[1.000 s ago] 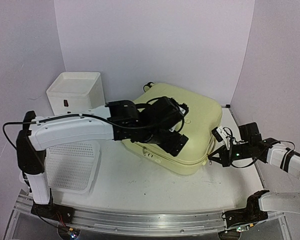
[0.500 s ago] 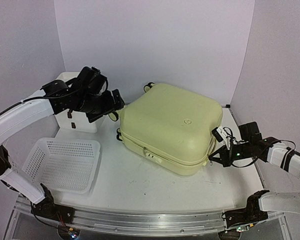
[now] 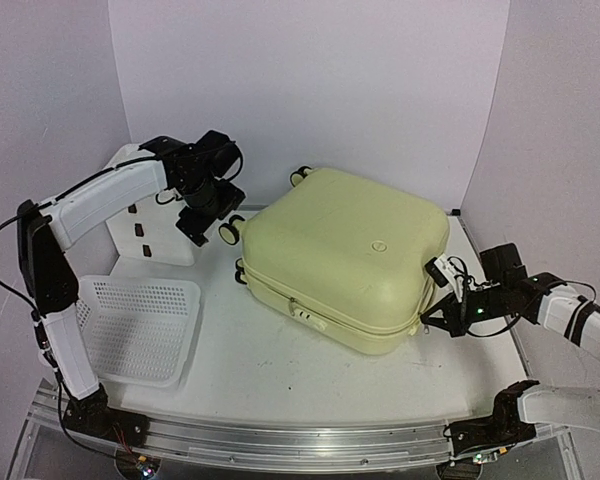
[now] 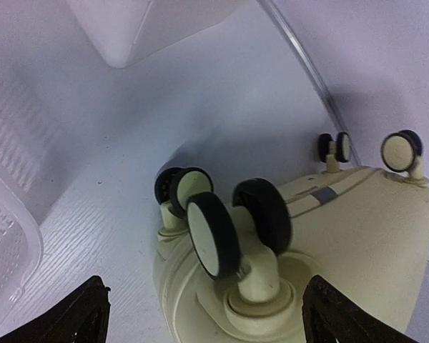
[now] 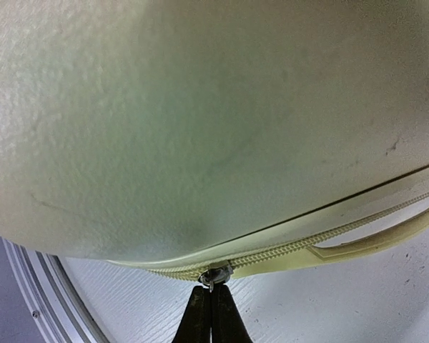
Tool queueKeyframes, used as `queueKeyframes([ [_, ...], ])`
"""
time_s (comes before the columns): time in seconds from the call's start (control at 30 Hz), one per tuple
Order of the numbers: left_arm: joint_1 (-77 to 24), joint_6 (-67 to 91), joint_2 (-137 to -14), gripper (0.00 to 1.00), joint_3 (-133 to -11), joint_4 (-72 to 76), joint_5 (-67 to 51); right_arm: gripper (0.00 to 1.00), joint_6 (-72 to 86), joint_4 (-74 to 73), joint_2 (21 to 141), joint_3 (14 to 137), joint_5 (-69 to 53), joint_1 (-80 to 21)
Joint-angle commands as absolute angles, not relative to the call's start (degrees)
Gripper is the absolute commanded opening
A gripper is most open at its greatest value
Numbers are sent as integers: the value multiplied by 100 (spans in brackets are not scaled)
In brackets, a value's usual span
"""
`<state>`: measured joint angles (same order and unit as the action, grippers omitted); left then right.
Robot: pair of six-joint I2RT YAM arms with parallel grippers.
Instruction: Open, take out, and arrange the luggage
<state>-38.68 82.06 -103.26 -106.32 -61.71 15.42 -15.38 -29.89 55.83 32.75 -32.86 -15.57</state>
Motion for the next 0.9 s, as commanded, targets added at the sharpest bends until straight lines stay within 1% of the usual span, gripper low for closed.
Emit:
queueKeyframes([
  [0.0,-3755,8653,-10783,95,-11358,-6597,1278,0,-1744,-2540,5185,3856,-3890,-1581],
  [0.07,-3748,8553,-11071,98,-11662,-6594,1224,0,-1749,-2541,5202,3841,-3902,-1577],
  [0.13,-3751,8545,-11310,99,-11850,-6588,1053,0,-1749,-2546,5194,3841,-3929,-1580],
  [0.27,-3762,8692,-11531,99,-11867,-6587,889,0,-1760,-2549,5164,3856,-3933,-1582],
  [0.33,-3762,8840,-11598,97,-11834,-6579,798,0,-1758,-2557,5152,3858,-3923,-1577],
  [0.37,-3762,8887,-11646,94,-11845,-6583,761,0,-1758,-2558,5151,3858,-3906,-1580],
  [0.43,-3762,8936,-11751,85,-11894,-6584,718,0,-1753,-2558,5158,3854,-3880,-1575],
  [0.6,-3741,8927,-11900,70,-11991,-6590,873,0,-1740,-2575,5130,3797,-3758,-1582],
  [0.7,-3718,8899,-11947,54,-11978,-6581,1053,0,-1808,-2582,5084,3715,-3585,-1582],
  [0.83,-3692,8759,-11975,42,-11959,-6573,1214,0,-2150,-2583,5029,3489,-3536,-1574],
  [0.87,-3691,8709,-11971,40,-11966,-6571,1280,0,-2232,-2580,5015,3434,-3506,-1577],
])
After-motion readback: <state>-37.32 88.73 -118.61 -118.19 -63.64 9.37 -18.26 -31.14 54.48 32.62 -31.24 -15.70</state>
